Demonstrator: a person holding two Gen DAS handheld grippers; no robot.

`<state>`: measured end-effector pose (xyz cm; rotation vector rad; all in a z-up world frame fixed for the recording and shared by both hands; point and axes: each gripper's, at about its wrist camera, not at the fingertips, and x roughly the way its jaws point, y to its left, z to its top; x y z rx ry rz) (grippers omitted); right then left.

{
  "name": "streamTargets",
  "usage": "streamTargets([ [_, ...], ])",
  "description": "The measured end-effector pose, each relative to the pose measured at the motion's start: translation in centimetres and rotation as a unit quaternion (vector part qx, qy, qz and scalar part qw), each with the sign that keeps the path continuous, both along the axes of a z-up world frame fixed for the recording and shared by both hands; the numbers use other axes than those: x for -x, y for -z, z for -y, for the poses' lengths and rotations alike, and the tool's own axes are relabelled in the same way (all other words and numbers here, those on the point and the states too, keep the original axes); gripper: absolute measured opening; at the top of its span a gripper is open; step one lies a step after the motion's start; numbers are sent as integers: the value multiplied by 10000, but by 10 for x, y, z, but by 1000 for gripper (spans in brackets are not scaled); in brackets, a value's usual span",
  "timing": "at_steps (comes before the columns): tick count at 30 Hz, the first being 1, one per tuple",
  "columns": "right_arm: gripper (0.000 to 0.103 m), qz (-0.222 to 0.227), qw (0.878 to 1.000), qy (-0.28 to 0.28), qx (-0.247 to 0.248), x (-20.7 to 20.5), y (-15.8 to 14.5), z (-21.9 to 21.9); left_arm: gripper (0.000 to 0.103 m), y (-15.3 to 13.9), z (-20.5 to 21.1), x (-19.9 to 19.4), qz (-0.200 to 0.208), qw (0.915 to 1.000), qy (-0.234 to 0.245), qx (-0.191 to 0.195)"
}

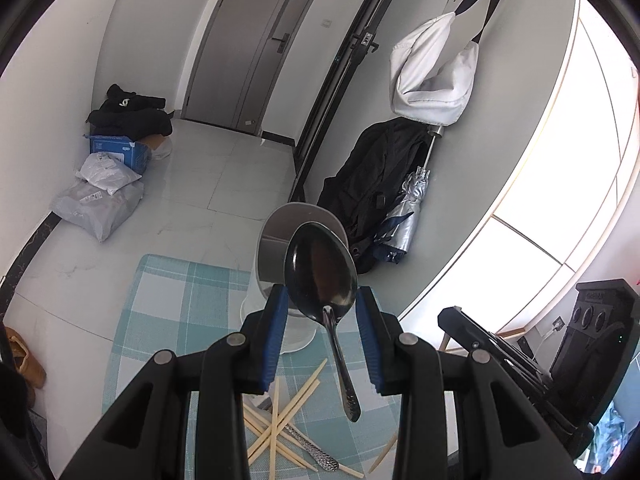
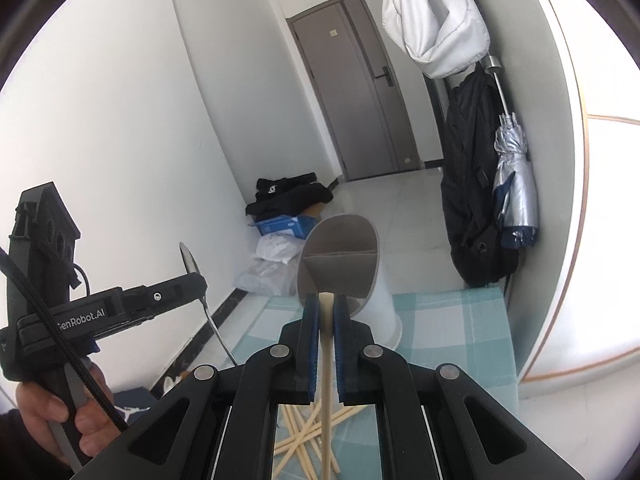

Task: Organize utensils
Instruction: 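Lift the spoon and chopstick up over the white utensil holder with both tools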

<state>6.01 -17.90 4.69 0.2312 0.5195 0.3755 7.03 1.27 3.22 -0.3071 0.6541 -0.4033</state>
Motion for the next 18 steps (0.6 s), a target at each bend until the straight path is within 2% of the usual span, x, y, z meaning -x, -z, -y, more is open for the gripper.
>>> streamTargets([
  [9, 6, 471, 9988, 133, -65, -32, -49, 8, 30, -29, 8, -26, 123, 9998, 131, 106],
  [18, 6, 1197, 9926, 142, 166, -93, -102, -4, 30, -48, 2, -72, 248, 9992, 125, 287],
])
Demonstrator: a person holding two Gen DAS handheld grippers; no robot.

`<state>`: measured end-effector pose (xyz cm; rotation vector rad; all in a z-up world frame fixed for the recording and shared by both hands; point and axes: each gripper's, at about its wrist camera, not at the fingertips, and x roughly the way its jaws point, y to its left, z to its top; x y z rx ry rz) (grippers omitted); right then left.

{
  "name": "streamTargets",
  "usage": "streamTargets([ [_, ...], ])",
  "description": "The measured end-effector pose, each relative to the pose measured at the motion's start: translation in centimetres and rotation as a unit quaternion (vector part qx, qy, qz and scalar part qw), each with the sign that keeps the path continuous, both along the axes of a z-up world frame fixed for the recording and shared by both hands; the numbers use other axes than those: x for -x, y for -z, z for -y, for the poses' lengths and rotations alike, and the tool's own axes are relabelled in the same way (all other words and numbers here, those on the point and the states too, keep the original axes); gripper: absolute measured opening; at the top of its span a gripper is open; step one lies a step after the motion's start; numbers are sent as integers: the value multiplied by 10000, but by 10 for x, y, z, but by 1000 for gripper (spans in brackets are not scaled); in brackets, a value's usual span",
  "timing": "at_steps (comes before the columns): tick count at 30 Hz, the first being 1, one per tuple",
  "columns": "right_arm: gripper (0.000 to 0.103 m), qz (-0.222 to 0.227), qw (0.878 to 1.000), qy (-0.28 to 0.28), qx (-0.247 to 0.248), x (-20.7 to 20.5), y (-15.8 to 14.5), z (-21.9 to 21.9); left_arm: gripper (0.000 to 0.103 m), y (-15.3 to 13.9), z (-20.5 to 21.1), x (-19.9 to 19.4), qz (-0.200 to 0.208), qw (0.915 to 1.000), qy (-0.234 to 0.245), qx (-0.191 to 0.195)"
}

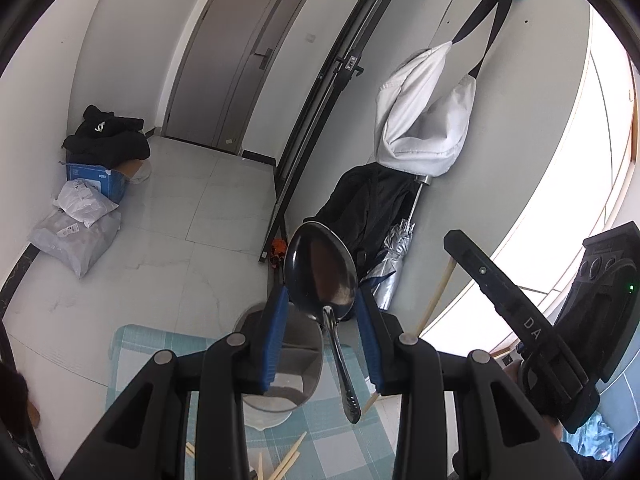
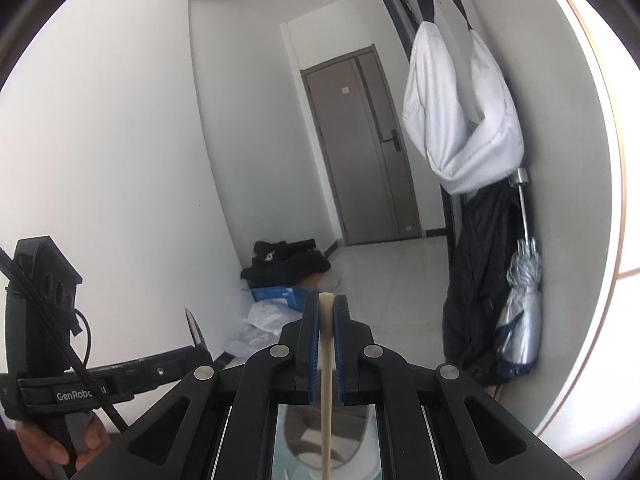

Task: Organize utensils
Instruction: 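Lift the spoon and chopstick up over the white utensil holder with both tools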

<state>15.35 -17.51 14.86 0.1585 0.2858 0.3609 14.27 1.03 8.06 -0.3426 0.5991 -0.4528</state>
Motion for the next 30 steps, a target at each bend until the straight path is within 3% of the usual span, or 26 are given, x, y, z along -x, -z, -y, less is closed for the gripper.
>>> streamTargets([
  [10, 6, 515, 9985, -78, 170, -66, -8, -23, 30, 8, -8, -47, 102, 9999, -106, 6],
  [17, 6, 498, 9986, -160, 113, -89, 16, -28, 30, 25, -4, -64, 216, 9992, -94, -336],
  [27, 6, 502, 9977, -395, 222, -99, 45, -26, 30, 45, 3, -76, 184, 9985, -7, -512],
  [30, 6, 324, 9977, -535, 250, -101, 54, -25, 30, 46, 8, -74, 271, 9975, -38, -645],
])
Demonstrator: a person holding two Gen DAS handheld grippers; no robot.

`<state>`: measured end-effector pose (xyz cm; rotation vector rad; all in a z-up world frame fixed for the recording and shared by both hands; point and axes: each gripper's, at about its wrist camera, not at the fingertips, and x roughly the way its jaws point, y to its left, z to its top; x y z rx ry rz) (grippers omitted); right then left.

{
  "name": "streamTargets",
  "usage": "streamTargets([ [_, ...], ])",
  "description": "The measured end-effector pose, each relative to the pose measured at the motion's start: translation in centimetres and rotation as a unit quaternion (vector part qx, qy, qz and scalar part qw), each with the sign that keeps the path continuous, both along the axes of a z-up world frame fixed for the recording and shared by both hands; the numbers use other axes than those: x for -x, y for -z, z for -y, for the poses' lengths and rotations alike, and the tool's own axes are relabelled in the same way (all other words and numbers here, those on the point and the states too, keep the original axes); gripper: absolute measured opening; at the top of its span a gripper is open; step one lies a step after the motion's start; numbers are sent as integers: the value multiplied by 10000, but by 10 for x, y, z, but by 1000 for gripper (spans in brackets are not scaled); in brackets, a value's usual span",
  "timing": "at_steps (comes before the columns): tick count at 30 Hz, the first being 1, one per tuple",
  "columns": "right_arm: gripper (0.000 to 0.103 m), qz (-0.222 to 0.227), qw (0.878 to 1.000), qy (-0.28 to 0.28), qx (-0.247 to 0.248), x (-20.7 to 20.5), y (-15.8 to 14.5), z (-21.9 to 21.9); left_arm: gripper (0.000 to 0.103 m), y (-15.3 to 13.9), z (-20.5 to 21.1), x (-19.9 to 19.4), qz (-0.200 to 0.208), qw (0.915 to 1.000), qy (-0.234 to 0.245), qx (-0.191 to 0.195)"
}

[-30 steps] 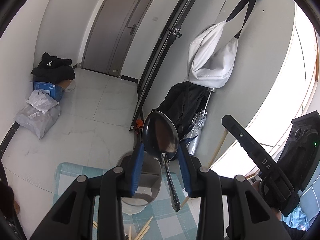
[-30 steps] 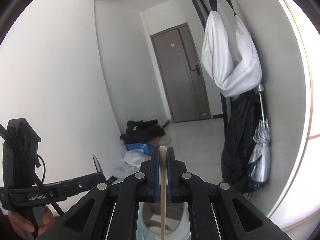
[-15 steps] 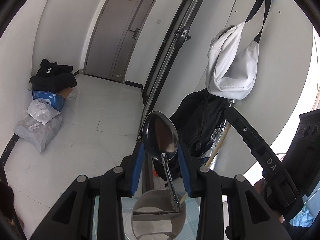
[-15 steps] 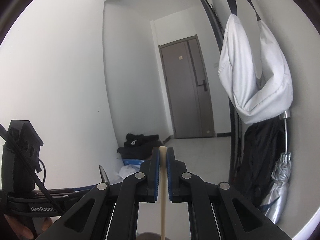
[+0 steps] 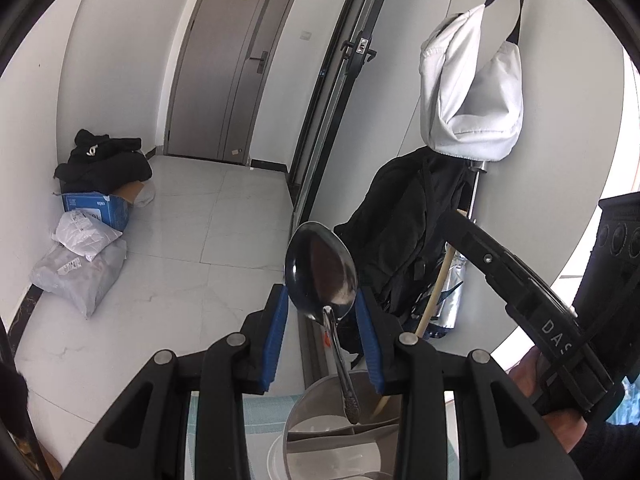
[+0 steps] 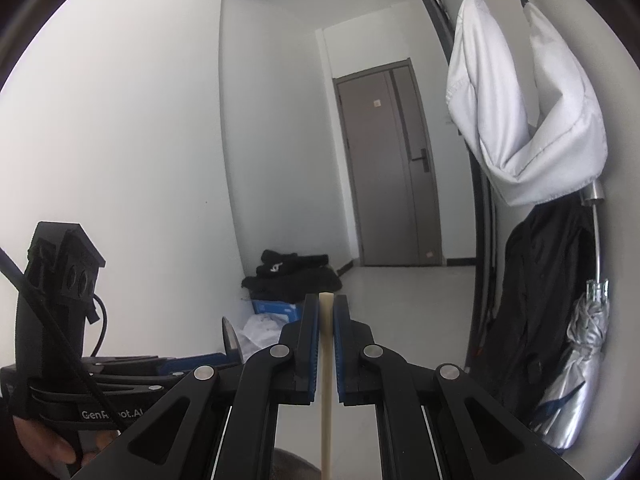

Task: Organize utensils
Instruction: 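Lift the spoon and chopstick up over the white utensil holder with both tools, then open the left tool dropping the spoon into the holder while the right tool releases the chopstick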

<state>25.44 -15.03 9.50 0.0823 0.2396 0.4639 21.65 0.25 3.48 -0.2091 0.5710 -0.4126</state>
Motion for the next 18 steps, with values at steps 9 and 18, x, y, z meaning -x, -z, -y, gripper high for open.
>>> streamTargets([
  [9, 7, -228, 9993, -184, 215, 6, 19, 6, 30, 4, 7, 1, 85, 9997, 109, -225],
  [18, 9, -546, 9952, -498, 643, 13, 31, -3, 31, 14, 1, -3, -617, 9973, 293, -254],
])
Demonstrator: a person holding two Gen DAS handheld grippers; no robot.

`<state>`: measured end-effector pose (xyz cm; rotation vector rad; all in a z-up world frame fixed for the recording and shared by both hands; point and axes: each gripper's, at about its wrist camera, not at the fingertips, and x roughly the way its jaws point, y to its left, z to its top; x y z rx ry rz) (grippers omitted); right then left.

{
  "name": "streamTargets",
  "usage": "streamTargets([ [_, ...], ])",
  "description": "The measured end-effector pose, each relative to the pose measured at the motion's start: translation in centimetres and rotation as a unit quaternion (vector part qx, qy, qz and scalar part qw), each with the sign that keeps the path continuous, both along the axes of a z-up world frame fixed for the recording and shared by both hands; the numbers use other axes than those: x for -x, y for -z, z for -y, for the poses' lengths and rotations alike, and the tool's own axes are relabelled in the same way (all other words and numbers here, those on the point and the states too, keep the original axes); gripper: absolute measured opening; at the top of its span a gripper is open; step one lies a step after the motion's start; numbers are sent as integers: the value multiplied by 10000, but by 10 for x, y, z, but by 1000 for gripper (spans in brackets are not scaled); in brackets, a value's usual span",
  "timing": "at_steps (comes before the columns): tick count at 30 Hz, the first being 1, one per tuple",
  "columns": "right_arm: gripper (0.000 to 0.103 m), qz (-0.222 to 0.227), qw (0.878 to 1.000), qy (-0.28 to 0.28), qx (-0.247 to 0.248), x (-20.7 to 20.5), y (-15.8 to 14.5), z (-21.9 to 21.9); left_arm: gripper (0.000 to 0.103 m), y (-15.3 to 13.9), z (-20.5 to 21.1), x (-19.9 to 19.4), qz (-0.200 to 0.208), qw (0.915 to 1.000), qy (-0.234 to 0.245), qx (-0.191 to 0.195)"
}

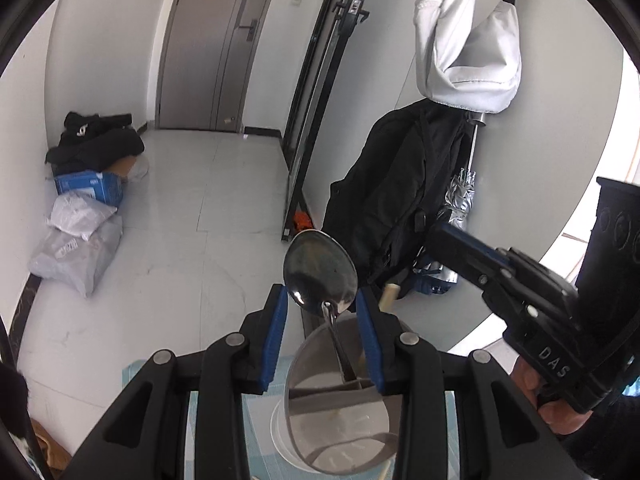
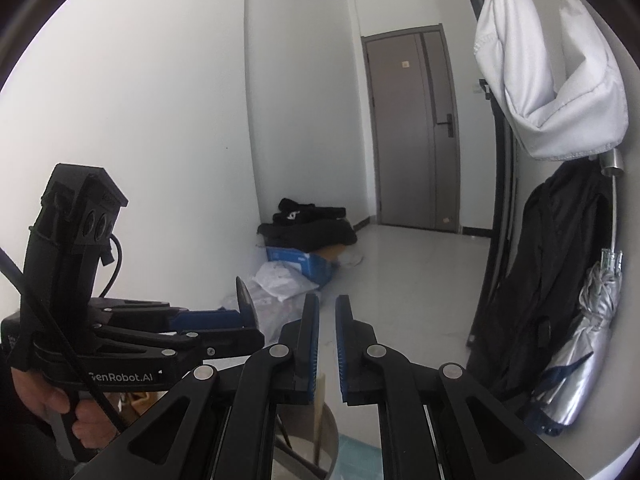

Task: Organize utensils
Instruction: 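Open the left tool dropping the spoon into the holder while the right tool releases the chopstick, then withdraw both open tools from the holder back over the utensil pile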

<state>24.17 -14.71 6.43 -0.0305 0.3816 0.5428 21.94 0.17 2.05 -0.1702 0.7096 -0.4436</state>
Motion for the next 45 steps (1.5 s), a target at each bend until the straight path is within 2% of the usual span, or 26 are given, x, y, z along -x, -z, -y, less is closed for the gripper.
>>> streamTargets([
  [2, 9, -146, 9999, -65, 28, 1, 3, -3, 32, -4, -3, 3, -11, 10000, -6, 50],
  [4, 9, -217, 9997, -52, 24, 4, 4, -3, 41, -7, -3, 8, -11, 10000, -36, 20],
  [6, 15, -298, 9995, -14, -51, 10, 3, 0, 54, -10, -5, 13, 26, 9999, -136, 6],
  [8, 25, -293, 9995, 62, -106, 18, 1, 5, 57, -14, -10, 19, 84, 9995, -294, -18],
  [14, 38, -364, 9986, 307, -216, 52, -4, 21, 60, -23, -26, 34, -34, 9968, -791, 80],
  [16, 44, -381, 9982, 386, -271, 63, -8, 24, 64, -28, -28, 43, -8, 9957, -926, 89],
  [18, 48, -371, 9977, 460, -322, 75, -11, 27, 75, -32, -28, 54, 77, 9945, -1040, 54],
  [20, 56, -391, 9972, 524, -363, 83, -15, 28, 83, -36, -27, 68, 192, 9929, -1176, 53],
  [23, 63, -410, 9964, 615, -408, 101, -18, 29, 84, -40, -24, 84, 236, 9918, -1256, 10],
  [26, 65, -409, 9959, 668, -461, 120, -20, 30, 84, -43, -18, 102, 262, 9909, -1317, -124],
  [29, 69, -309, 9951, 782, -511, 141, -19, 32, 84, -43, -17, 122, 343, 9900, -1365, -12],
  [32, 72, -341, 9944, 841, -550, 157, -14, 32, 89, -40, -13, 137, 395, 9895, -1384, -93],
  [35, 73, -458, 9933, 907, -545, 172, -5, 33, 90, -31, -13, 147, 336, 9898, -1377, -173],
  [38, 76, -538, 9924, 963, -551, 186, 4, 34, 90, -21, -18, 156, 252, 9895, -1425, -34],
  [45, 79, -770, 9905, 1027, -492, 213, 25, 31, 90, -2, -19, 172, 157, 9868, -1609, -104],
])
